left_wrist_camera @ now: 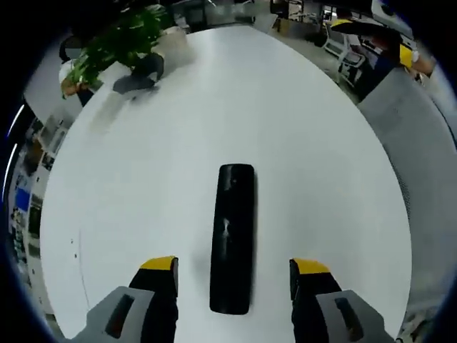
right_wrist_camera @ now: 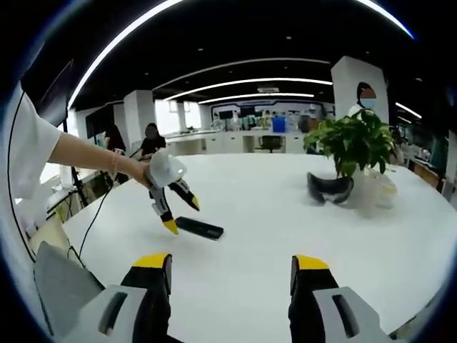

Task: Press the specified remote control buttons in sequence, fully releasing each button before pressing the next.

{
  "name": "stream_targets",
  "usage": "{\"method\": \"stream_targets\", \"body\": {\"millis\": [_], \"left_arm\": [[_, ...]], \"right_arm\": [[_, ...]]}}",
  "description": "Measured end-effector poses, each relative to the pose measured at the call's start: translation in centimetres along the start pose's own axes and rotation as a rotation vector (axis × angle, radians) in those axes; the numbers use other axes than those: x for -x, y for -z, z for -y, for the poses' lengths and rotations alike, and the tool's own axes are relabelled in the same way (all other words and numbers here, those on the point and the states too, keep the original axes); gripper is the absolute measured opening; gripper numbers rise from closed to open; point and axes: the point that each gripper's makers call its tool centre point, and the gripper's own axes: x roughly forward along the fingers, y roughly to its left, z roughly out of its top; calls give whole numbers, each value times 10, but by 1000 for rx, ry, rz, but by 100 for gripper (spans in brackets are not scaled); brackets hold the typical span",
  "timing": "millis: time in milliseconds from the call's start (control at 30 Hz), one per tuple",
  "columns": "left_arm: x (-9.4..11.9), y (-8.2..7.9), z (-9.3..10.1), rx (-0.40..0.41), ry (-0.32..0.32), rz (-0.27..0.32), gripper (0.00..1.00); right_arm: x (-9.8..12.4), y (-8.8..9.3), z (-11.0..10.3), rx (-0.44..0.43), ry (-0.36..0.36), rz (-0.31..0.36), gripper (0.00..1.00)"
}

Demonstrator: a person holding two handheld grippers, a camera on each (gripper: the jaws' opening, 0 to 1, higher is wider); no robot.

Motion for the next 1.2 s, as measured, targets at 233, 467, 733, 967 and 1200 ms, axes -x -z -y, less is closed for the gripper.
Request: {"method": "stream_targets", "body": {"millis": [233, 467, 733, 967, 1200], "left_arm": [[-12, -3, -3, 34, 23, 2, 47], [-13, -5, -3, 50, 47, 17, 45], [-12, -5, 1, 70, 41, 65, 25], [-9, -6, 4, 81, 25, 82, 24], [-7, -4, 13, 121, 14, 121, 24]], "right_arm": [[-1, 1, 1, -7, -2, -2, 63], [-3, 3, 3, -13, 1, -5, 63], [-5, 2, 4, -13, 3, -2, 62], [-5, -1, 5, -10, 3, 2, 61], [-7, 1, 3, -16, -7, 2, 61]]}}
